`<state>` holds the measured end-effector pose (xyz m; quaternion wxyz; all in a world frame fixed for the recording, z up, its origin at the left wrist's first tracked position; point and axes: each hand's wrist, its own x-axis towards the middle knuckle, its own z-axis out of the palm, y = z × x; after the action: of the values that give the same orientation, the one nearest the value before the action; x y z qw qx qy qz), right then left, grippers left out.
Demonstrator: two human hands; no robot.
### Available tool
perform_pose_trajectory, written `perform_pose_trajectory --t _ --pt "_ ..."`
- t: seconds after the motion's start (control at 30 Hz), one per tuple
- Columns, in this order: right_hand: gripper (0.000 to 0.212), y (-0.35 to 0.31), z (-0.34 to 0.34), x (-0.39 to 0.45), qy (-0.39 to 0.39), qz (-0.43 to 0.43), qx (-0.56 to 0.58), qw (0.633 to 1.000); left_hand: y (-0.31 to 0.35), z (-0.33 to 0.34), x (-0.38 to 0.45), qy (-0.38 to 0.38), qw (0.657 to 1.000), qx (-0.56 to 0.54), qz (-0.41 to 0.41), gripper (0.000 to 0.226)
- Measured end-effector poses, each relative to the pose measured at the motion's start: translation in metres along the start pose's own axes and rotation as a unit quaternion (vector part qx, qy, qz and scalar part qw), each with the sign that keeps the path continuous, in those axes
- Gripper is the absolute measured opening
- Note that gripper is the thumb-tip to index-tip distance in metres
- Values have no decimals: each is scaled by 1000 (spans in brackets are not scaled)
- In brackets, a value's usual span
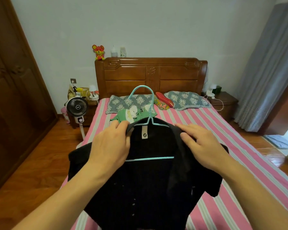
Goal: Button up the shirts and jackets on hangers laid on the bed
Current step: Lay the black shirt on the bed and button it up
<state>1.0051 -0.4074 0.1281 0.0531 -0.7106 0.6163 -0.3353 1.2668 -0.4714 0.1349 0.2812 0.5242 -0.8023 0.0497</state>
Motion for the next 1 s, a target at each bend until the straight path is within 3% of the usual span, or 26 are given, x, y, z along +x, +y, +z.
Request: perform_pose_trajectory --t 0.2,0.3,0.4,0.5,0.63,0.83,1.0 --pt "28 -63 -99 34 112 -57 -101 987 29 -103 58 -131 987 -85 -35 30" --pt "22 -80 -136 81 63 -6 -127 990 39 -132 112 -143 987 -63 -29 33" --pt "23 -53 -122 135 -41 45 -144 988 35 -97 158 -198 979 -16 -45 37" --pt "27 17 -47 168 -161 91 -142 972 7 4 174 -270 959 -12 -84 38" --pt "30 150 121 155 -263 160 -134 942 -44 205 126 -314 942 -24 -119 34" --pt "32 352 408 20 -328 225 -127 909 -113 515 -39 -377 907 -56 -176 30" --pt "24 436 531 -71 -293 218 -150 919 -140 660 -132 -342 921 -43 -182 30"
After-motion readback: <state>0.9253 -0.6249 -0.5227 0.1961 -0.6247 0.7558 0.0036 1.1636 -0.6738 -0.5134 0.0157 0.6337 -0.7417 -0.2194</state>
